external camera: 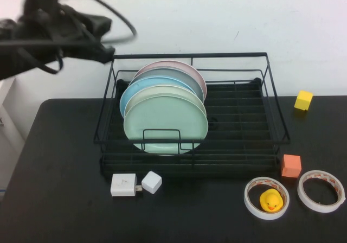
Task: Place plate on rack
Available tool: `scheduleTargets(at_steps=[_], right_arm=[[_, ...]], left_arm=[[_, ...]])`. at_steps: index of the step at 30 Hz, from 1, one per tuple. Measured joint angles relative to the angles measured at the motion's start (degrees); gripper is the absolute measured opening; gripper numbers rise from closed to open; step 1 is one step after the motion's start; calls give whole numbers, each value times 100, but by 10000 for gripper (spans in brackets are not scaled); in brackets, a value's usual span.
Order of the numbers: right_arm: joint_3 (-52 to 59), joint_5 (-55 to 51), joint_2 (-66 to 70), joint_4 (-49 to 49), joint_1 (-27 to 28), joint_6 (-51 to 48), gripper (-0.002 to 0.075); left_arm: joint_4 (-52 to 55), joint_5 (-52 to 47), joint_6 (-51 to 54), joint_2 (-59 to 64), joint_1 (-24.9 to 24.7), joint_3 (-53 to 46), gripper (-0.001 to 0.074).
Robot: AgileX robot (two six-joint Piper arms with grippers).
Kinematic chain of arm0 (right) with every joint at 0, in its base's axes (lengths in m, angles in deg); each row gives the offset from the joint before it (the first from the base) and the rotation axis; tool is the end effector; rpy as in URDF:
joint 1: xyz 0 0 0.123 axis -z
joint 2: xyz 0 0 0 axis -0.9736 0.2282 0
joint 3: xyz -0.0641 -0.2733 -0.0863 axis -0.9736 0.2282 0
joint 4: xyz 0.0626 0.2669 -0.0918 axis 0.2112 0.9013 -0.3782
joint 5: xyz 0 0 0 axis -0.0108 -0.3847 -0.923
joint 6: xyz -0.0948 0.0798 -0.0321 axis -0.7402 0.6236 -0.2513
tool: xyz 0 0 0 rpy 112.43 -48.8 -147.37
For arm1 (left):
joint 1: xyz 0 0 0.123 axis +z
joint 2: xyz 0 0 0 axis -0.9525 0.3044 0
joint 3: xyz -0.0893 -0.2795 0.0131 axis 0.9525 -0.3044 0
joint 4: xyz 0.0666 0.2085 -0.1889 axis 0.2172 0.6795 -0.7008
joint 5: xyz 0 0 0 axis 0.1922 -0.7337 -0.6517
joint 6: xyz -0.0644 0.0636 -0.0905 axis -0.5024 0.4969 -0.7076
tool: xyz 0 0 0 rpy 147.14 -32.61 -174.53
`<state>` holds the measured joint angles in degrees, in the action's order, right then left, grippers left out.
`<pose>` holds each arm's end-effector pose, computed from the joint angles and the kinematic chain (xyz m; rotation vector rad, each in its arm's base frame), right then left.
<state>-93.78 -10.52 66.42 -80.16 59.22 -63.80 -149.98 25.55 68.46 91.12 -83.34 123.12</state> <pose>0.1372 0.0555 0.2744 -1.0822 2.4767 0.0634 0.4070 -0.1198 0.3415 0.5738 1.7261 -0.2761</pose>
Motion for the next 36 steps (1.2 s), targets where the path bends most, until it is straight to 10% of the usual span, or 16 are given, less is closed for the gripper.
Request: scheduleTargets(at_steps=[9, 15, 36], right_arm=[[0, 257, -1794, -824, 0, 535, 4], [81, 325, -2971, -938, 0, 776, 4], [1798, 2401, -4019, -152, 0, 1218, 2]], left_arm=[[3668, -1482, -4961, -1235, 21, -455, 0], [5346, -2172, -6499, -2073, 21, -1398, 0], [5449, 365, -7037, -6266, 21, -5138, 0]])
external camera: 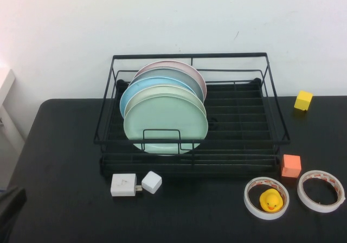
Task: Place plate on rack
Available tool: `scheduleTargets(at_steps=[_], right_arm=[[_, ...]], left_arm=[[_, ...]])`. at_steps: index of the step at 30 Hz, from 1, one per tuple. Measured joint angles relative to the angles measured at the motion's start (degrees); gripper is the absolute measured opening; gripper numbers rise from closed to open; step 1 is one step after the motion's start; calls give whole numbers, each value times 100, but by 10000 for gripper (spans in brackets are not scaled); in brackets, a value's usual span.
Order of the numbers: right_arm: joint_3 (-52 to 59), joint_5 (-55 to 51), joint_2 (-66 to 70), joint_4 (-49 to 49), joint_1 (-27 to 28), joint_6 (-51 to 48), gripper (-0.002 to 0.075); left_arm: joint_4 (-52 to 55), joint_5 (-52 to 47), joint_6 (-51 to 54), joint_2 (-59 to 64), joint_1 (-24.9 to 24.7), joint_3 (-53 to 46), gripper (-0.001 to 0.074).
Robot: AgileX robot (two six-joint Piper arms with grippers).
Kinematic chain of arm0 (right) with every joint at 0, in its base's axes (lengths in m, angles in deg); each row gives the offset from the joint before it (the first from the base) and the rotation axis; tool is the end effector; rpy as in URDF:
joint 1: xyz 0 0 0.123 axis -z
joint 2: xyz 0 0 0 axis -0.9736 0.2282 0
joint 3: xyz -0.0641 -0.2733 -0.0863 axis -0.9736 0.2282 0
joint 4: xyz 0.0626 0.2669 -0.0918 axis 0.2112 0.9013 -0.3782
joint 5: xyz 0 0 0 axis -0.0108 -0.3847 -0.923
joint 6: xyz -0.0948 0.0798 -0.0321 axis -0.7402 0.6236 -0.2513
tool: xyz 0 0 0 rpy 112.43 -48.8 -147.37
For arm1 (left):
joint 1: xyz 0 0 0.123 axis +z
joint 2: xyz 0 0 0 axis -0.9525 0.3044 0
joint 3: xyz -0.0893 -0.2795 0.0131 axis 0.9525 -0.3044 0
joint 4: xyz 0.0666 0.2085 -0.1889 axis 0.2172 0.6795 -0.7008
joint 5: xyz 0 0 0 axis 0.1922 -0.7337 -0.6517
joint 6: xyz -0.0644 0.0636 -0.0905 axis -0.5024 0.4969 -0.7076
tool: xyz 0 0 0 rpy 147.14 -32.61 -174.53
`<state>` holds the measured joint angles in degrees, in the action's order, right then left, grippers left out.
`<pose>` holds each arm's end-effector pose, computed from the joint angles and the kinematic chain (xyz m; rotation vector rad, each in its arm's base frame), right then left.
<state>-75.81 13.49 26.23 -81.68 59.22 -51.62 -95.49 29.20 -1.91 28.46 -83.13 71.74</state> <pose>0.0729 0.0298 0.2771 -0.5731 1.8149 0.0722 0.1547 -0.0456 0.2565 0.2016 1.8080 -0.2903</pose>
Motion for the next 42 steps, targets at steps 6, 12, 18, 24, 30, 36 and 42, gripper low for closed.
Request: scheduleTargets(at_steps=[6, 12, 18, 24, 30, 36, 42], right_arm=[[10, 14, 0, 45, 0, 0, 2], [22, 14, 0, 45, 0, 0, 2], [22, 14, 0, 45, 0, -10, 2], [22, 23, 0, 56, 0, -10, 1], [22, 37, 0, 56, 0, -10, 1], [35, 53, 0, 82, 0, -10, 1], [35, 53, 0, 91, 0, -10, 1]], left_arm=[[-18, -41, 0, -150, 0, 2, 0], [-27, -125, 0, -150, 0, -2, 0], [-27, -287, -44, -249, 0, -2, 0], [366, -583, -44, -1041, 0, -74, 0], [838, -994, 0, -2358, 11, -516, 0], [932, -301, -139, -2248, 11, -1128, 0], [832, 820, -151, -2189, 11, -1719, 0]])
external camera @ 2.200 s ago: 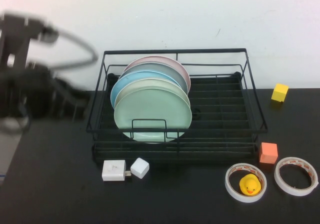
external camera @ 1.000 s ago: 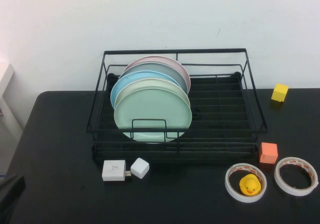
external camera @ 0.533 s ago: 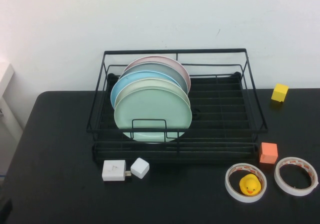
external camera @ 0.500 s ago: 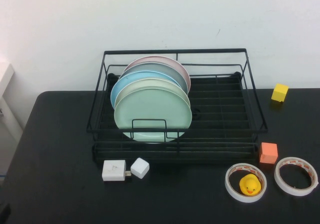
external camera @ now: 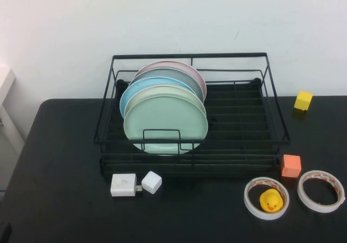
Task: Place plate on rack
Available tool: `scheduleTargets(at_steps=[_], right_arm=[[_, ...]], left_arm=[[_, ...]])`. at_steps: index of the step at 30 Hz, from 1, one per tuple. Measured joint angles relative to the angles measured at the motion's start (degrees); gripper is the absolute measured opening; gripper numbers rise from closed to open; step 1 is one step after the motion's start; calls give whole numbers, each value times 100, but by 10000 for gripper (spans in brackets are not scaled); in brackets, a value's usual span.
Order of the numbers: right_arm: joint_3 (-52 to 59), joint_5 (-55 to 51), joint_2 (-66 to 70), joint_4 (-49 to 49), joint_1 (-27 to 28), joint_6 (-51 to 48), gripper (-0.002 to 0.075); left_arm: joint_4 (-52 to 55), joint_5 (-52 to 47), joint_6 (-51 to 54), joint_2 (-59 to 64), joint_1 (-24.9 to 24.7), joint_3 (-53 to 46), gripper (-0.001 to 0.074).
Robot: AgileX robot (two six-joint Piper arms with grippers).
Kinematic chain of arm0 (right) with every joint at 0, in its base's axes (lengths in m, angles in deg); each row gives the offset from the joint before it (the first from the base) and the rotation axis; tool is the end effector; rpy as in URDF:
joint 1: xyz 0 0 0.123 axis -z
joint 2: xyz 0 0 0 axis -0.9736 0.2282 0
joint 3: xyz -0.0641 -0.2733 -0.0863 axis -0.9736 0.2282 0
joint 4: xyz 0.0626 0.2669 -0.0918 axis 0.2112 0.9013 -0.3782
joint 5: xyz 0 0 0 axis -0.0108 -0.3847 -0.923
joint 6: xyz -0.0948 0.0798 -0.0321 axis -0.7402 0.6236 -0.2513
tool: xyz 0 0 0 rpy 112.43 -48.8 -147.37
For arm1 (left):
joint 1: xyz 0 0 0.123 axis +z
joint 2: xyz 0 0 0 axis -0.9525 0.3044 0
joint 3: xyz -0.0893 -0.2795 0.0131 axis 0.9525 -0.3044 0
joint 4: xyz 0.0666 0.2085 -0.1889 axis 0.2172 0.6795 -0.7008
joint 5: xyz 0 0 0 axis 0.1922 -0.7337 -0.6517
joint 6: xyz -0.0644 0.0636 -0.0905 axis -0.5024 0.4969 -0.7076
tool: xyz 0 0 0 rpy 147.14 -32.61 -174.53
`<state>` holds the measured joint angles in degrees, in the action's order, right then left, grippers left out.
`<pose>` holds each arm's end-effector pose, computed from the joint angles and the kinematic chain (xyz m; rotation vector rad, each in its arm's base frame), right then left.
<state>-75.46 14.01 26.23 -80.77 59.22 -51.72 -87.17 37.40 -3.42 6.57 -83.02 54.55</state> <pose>0.0734 0.0314 0.2760 -0.5705 1.8121 0.0892 0.1215 -0.0281 0.2005 0.2160 1.5978 -0.1425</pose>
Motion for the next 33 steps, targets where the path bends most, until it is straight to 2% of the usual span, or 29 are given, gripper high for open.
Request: scheduleTargets(at_steps=[4, 6, 12, 14, 33], right_arm=[[0, 0, 0, 0, 0, 0, 1], [0, 0, 0, 0, 0, 0, 1], [0, 0, 0, 0, 0, 0, 1], [0, 9, 0, 0, 0, 0, 1], [0, 9, 0, 0, 0, 0, 1]], left_arm=[[-64, 353, -138, 0, 12, -124, 0], [365, 316, -468, -26, 84, -124, 0], [1946, -536, -2883, -198, 422, -124, 0], [2115, -918, -3259, -212, 443, -124, 0], [2084, -1162, -3389, -212, 443, -114, -1]])
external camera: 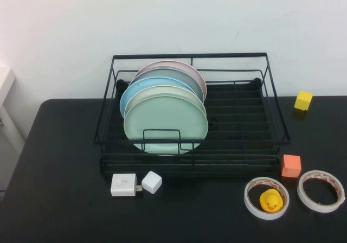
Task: Place plate on rack
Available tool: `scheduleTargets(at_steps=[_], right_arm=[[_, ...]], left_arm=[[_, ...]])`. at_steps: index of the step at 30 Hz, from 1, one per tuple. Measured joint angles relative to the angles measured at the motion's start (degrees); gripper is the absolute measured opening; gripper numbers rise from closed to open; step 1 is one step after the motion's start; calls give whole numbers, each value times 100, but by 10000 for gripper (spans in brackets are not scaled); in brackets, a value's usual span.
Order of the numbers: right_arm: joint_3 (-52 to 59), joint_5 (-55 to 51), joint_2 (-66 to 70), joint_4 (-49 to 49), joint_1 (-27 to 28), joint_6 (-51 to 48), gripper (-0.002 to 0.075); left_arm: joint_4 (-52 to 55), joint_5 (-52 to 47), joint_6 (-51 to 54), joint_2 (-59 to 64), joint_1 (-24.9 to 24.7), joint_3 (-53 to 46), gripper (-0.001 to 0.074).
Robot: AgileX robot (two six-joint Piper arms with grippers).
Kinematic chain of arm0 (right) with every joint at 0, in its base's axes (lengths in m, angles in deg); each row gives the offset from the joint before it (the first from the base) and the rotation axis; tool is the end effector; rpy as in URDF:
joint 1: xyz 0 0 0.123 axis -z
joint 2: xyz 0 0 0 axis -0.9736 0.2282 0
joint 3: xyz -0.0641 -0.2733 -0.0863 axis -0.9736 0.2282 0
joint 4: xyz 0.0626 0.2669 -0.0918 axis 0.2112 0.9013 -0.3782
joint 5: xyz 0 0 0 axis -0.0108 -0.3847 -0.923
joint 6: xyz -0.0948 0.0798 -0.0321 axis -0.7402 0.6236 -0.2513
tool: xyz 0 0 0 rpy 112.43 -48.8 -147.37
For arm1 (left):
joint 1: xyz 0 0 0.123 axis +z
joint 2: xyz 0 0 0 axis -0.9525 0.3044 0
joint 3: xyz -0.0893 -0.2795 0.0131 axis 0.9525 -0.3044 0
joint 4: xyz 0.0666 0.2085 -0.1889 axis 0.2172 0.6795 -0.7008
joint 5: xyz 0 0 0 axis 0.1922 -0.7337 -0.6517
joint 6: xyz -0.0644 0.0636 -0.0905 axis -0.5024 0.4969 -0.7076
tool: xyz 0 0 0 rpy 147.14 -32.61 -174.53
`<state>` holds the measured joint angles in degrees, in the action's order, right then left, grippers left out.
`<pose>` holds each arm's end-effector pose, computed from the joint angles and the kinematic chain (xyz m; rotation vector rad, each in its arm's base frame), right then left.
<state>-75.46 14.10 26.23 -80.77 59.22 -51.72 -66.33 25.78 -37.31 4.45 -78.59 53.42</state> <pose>0.0735 0.0314 0.2762 -0.5699 1.8106 0.0891 0.1185 -0.0133 0.1703 -0.0670 1.8071 -0.2123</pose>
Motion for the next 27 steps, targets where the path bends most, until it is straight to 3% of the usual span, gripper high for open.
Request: scheduleTargets(at_steps=[22, 27], right_arm=[[0, 0, 0, 0, 0, 0, 1], [426, 807, -43, -126, 28, -268, 1]], left_arm=[[0, -4, 0, 0, 0, 0, -1], [0, -4, 0, 0, 0, 0, -1]])
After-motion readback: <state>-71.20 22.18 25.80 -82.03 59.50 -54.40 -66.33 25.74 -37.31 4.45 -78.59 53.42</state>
